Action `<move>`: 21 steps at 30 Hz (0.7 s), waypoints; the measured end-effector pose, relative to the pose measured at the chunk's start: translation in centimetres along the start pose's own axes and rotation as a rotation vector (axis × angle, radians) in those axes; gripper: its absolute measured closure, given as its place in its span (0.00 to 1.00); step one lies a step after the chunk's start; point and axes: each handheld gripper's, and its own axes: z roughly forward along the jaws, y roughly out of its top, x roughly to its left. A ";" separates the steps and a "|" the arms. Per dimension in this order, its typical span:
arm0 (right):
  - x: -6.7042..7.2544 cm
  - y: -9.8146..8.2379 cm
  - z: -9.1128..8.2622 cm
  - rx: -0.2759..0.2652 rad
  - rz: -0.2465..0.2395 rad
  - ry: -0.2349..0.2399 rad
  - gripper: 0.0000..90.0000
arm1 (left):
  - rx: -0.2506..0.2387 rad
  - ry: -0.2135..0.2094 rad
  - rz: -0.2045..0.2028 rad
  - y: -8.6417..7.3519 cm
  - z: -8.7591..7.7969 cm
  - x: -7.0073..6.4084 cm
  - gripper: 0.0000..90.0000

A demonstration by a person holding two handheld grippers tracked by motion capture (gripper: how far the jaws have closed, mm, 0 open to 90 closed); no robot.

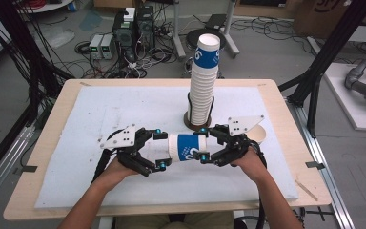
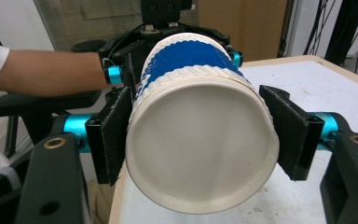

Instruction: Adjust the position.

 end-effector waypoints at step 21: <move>-0.3 -0.4 1.0 -0.020 0.033 0.058 0.34 | -0.019 -0.039 -0.010 0.2 0.4 0.2 0.23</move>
